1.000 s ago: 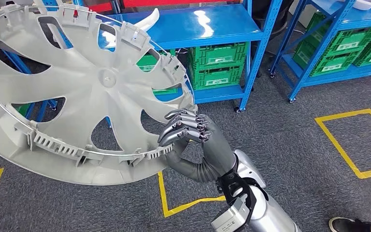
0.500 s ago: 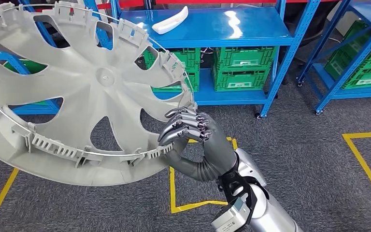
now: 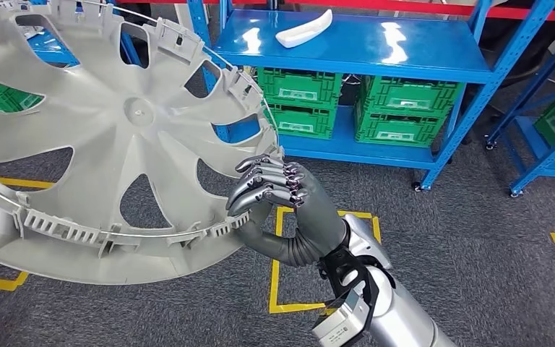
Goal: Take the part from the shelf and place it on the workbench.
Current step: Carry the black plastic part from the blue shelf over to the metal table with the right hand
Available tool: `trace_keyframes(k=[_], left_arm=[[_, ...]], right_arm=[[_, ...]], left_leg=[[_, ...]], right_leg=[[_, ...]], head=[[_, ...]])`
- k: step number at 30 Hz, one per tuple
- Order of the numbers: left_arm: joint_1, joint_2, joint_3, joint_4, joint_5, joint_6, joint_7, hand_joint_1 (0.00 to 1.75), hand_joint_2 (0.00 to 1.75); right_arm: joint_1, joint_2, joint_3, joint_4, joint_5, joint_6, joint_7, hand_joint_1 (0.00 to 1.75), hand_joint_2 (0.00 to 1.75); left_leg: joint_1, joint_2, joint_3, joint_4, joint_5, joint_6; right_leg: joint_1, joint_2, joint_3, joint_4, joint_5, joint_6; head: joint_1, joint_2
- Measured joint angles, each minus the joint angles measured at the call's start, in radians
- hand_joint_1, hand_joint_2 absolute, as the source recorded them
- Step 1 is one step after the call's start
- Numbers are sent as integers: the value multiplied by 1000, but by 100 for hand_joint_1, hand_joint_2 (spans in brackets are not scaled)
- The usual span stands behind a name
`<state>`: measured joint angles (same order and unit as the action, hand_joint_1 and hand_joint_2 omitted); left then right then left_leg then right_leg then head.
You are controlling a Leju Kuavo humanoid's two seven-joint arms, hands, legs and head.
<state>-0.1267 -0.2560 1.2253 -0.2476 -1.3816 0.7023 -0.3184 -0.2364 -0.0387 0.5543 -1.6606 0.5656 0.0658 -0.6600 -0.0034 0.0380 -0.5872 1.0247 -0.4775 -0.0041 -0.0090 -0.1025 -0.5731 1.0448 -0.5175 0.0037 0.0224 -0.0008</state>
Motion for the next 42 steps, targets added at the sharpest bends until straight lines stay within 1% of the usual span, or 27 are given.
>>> trace_keyframes(k=[1,3,5,6,7,8,10,12,14,15,17,19,21,22,23,25,27,28,30,32,34,35,36,37,38,40,42], left_arm=[[0,0,0,-2,0,0,1,0,175],[-2,0,0,-4,0,0,1,0,175],[-3,-1,0,-6,0,0,2,0,175],[-1,-1,0,-6,2,0,2,0,175],[0,-1,0,-7,5,0,0,0,175],[0,-1,1,-8,10,0,-3,0,175],[0,-1,4,-10,16,0,-12,0,175],[1,0,5,-10,14,0,-17,0,175],[5,0,6,-10,9,0,-21,0,175],[8,1,7,-10,8,0,-22,0,175],[10,2,8,-10,1,0,-19,0,175],[12,3,8,-9,-11,0,-5,0,175],[15,5,8,-9,-20,0,10,0,175],[18,7,8,-8,-23,0,13,0,175],[19,8,8,-8,-24,0,16,0,175],[20,11,9,-8,-25,0,18,0,175],[18,12,9,-8,-25,0,19,0,175],[19,12,9,-8,-26,0,20,0,175],[21,13,9,-7,-31,0,31,0,175],[20,14,9,-4,-41,0,52,0,175],[18,17,9,3,-48,0,66,0,175],[18,19,9,8,-48,0,67,0,175],[19,21,9,13,-46,0,67,0,175],[21,23,9,17,-43,0,64,0,175],[22,25,9,21,-38,0,55,0,175],[20,29,10,25,-20,0,24,0,175],[14,34,10,27,-1,0,-10,0,175]], right_arm=[[-3,1,0,2,0,1,-1,175,175],[-6,1,0,6,-2,2,-2,175,175],[-6,0,0,13,-3,3,-4,175,175],[-6,0,0,16,-3,4,-5,175,175],[-6,0,0,19,-4,5,-6,175,175],[-7,-1,0,22,-7,7,-7,175,175],[-12,-1,0,28,-17,11,-10,175,175],[-26,-1,0,36,-33,15,-11,175,175],[-39,-1,0,43,-49,18,-10,175,175],[-43,0,0,46,-55,18,-9,175,175],[-44,0,0,48,-65,12,-10,175,175],[-40,0,0,52,-71,-3,-12,175,175],[-32,0,0,58,-73,-14,-12,175,175],[-29,0,0,61,-73,-16,-12,175,175],[-26,0,0,63,-74,-16,-12,175,175],[-25,0,0,65,-74,-17,-12,175,175],[-25,0,0,66,-74,-18,-13,175,175],[-25,0,0,66,-74,-19,-13,175,175],[-25,0,0,66,-71,-25,-12,175,175],[-20,-2,0,66,-65,-43,-12,175,175],[-4,-9,-2,66,-62,-69,-15,175,175],[8,-14,-5,66,-60,-83,-17,175,175],[20,-18,-9,66,-55,-96,-19,175,175],[33,-21,-15,66,-49,-107,-20,175,175],[46,-22,-21,64,-38,-116,-20,175,175],[66,-23,-32,53,-12,-127,-18,175,175],[80,-23,-42,36,11,-131,-18,175,175]], left_leg=[[3,-10,0,-4,5,7],[7,-31,-2,-9,13,17],[6,-55,-7,-6,15,21],[6,-68,-10,-3,15,21],[7,-81,-13,1,15,20],[8,-95,-15,6,15,18],[9,-120,-24,19,12,10],[10,-139,-35,25,13,-6],[13,-155,-43,21,20,-22],[14,-150,-45,21,21,-27],[12,-109,-66,63,-5,-36],[12,-61,-118,178,-65,-43],[15,-47,-162,278,-101,-48],[16,-44,-158,277,-91,-49],[17,-38,-137,239,-67,-48],[12,-3,-61,100,-13,-42],[5,23,-17,18,7,-28],[1,22,-16,12,4,-22],[3,-1,-16,5,10,-8],[8,-22,-12,-5,18,7],[10,-44,-12,-9,23,16],[10,-57,-14,-9,23,18],[9,-70,-15,-8,23,18],[9,-84,-16,-6,23,19],[9,-98,-17,-3,23,18],[9,-125,-20,5,21,13],[9,-146,-27,13,20,1]], right_leg=[[-1,20,-7,19,-15,6],[-5,74,-49,114,-69,14],[-5,95,-109,235,-117,17],[-6,98,-125,265,-119,18],[-7,99,-122,256,-101,18],[-8,103,-100,210,-68,17],[-13,137,-40,82,-13,15],[-13,163,-15,21,-1,8],[-10,152,-16,17,2,-5],[-9,142,-13,12,5,-12],[-12,118,-9,3,11,-26],[-11,94,-8,0,11,-33],[-9,69,-8,0,10,-35],[-9,57,-8,0,10,-35],[-9,46,-7,0,9,-34],[-7,25,-3,1,6,-28],[-2,10,0,0,3,-18],[0,2,2,-1,3,-13],[-2,-9,9,-5,0,1],[-5,24,-2,30,-27,11],[-6,78,-54,138,-84,15],[-6,91,-87,202,-110,16],[-6,97,-111,246,-121,16],[-5,100,-120,258,-113,15],[-5,103,-109,230,-87,13],[-8,129,-51,104,-22,8],[-8,154,-13,18,6,3]], head=[[1,0],[6,0],[9,0],[10,0],[10,0],[11,0],[12,0],[12,0],[12,0],[12,0],[5,0],[-1,0],[-2,0],[-2,0],[-2,0],[-2,0],[-1,0],[-1,0],[0,0],[1,0],[6,0],[8,0],[10,0],[10,0],[11,0],[13,0],[14,0]])
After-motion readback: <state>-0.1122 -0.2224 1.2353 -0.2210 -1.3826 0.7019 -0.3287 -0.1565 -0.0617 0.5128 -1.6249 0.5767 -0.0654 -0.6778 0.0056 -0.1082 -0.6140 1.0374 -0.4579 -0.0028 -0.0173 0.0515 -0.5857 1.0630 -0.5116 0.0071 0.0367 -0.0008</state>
